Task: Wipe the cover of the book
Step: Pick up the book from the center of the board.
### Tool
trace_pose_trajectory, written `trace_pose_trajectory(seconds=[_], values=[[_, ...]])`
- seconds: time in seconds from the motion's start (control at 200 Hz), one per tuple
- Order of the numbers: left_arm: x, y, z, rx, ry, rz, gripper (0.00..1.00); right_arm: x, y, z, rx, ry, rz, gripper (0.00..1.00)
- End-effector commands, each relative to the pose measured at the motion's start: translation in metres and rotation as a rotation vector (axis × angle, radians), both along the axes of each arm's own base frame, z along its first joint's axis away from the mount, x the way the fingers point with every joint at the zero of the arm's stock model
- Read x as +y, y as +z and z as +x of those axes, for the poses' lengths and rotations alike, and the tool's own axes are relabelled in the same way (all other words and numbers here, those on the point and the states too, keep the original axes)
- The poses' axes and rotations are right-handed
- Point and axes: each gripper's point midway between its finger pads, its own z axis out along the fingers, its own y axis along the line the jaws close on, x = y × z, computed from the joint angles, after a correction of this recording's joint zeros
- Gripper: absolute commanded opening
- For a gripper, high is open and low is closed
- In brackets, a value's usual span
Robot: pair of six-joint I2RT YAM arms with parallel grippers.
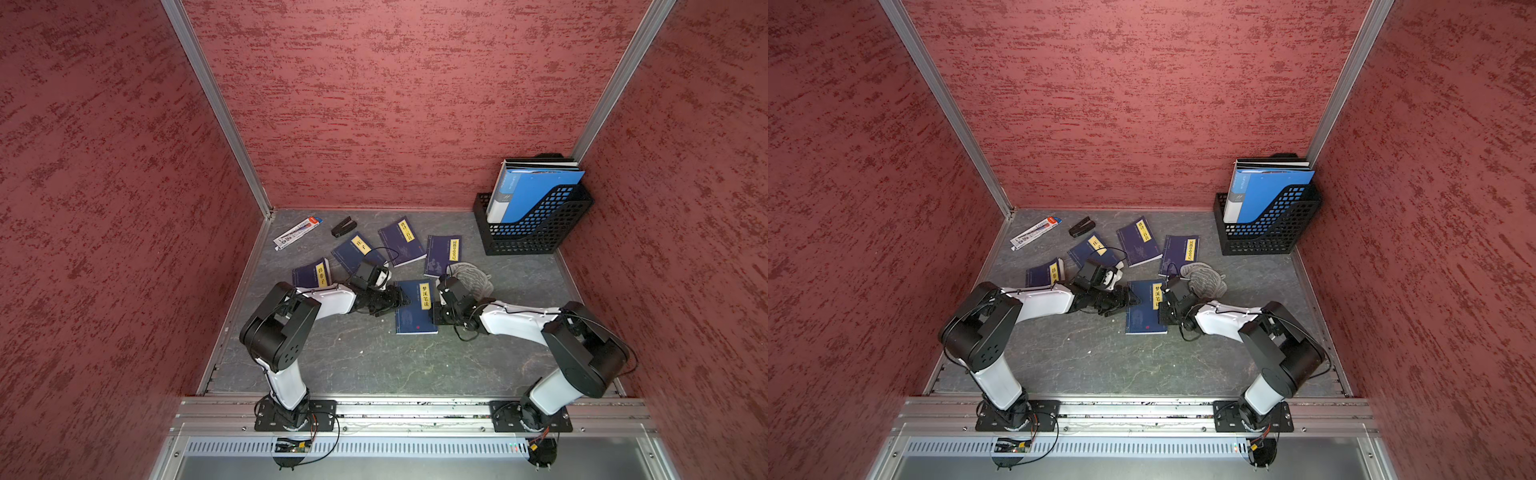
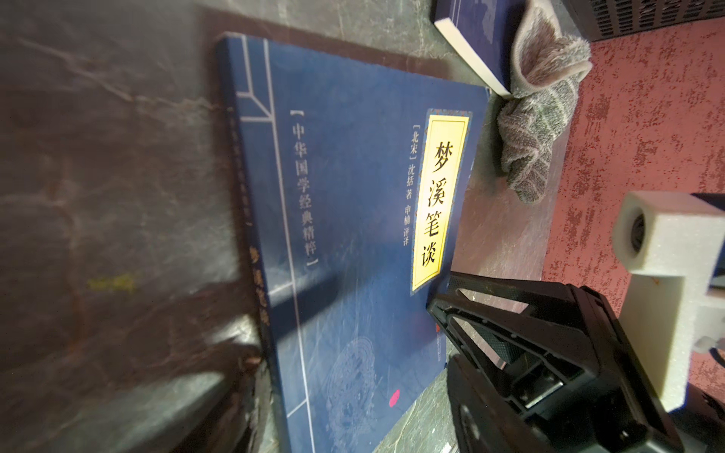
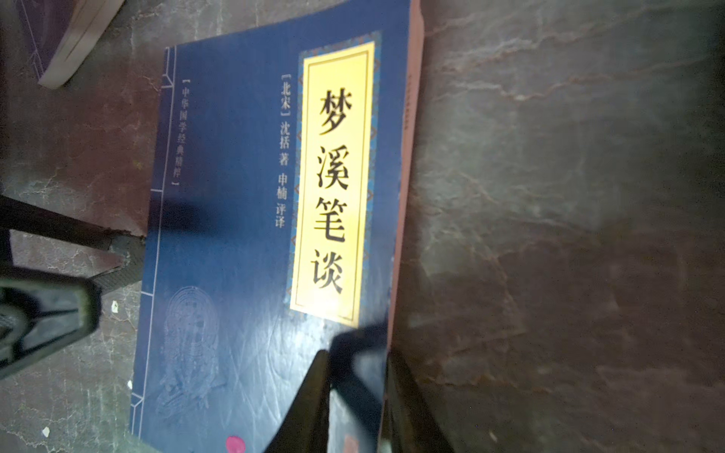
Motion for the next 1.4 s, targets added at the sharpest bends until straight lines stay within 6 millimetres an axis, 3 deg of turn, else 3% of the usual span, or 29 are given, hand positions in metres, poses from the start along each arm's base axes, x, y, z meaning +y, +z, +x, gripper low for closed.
trace_pose_trajectory(seconds=[0.0, 0.606, 0.812, 1.147, 1.292, 1.393], values=[[-0.023, 0.04, -0.001, -0.088, -0.072, -0.143, 0.69, 0.003, -0.015, -0.01, 0.028, 0.02, -0.02, 0.25], [-0.029, 0.066, -0.005, -0.2, -0.103, -0.218, 0.61, 0.003, -0.023, -0.009, 0.033, 0.022, -0.034, 0.26], [-0.022, 0.059, -0.002, -0.191, -0.065, -0.169, 0.58, 0.003, -0.025, -0.008, 0.036, 0.024, -0.038, 0.27], [-0.021, 0.03, 0.002, -0.063, 0.005, -0.131, 0.57, 0.003, -0.027, -0.008, 0.037, 0.023, -0.038, 0.27], [-0.024, 0.03, 0.005, -0.054, 0.024, -0.159, 0.57, 0.003, -0.027, -0.008, 0.038, 0.023, -0.038, 0.27], [-0.023, 0.033, 0.006, -0.062, 0.03, -0.158, 0.5, 0.003, -0.026, -0.008, 0.034, 0.022, -0.037, 0.27]])
